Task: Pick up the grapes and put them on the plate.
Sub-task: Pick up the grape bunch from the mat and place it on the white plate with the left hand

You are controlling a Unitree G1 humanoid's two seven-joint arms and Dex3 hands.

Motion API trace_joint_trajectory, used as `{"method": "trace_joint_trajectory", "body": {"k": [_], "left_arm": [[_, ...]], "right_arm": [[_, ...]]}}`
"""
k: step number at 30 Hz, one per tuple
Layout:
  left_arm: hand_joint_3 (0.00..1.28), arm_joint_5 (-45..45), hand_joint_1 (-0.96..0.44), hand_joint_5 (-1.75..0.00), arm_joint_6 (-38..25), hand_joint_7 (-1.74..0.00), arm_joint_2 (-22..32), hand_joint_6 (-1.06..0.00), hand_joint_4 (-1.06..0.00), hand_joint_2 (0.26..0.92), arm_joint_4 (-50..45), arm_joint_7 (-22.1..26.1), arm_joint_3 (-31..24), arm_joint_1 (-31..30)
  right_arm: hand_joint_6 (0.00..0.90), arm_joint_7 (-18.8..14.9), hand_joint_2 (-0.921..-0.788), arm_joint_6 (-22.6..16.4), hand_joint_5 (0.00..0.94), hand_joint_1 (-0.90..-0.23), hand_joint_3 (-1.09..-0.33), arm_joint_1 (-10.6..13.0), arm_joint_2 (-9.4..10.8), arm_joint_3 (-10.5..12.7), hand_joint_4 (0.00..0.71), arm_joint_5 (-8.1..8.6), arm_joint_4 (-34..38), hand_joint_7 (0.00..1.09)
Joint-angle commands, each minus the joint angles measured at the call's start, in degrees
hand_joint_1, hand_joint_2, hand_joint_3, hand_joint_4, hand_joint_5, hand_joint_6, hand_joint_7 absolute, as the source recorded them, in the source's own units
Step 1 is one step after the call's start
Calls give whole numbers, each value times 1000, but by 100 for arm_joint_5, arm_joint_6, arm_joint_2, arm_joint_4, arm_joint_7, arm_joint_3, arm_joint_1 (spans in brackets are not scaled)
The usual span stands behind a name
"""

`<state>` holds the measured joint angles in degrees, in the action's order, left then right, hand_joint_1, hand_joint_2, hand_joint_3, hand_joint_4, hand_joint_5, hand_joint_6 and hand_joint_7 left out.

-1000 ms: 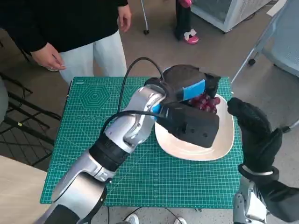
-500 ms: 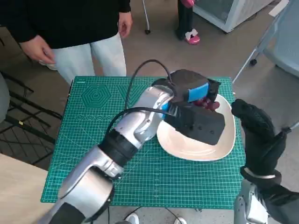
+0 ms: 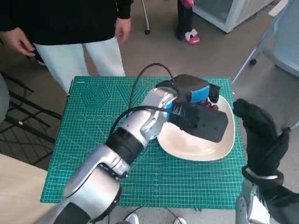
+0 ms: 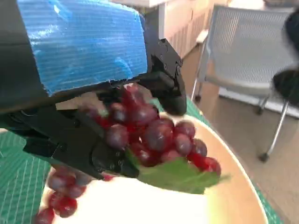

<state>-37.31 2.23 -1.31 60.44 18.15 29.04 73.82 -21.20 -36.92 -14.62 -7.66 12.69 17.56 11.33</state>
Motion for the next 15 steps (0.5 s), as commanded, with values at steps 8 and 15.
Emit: {"method": "trace_joint_trajectory", "body": {"k": [8, 15], "left_arm": [[17, -11, -594, -2, 308, -9, -71, -168, -1, 917, 618, -293, 89, 226], [29, 86, -609, 1, 597, -7, 140, -170, 1, 921, 644, -575, -28, 73]], "right_arm": [[37, 61, -921, 65, 0, -615, -812, 77, -27, -29, 346, -46, 46, 283], [29, 71, -921, 54, 0, -618, -814, 15, -23, -48, 342, -57, 119, 295]]}}
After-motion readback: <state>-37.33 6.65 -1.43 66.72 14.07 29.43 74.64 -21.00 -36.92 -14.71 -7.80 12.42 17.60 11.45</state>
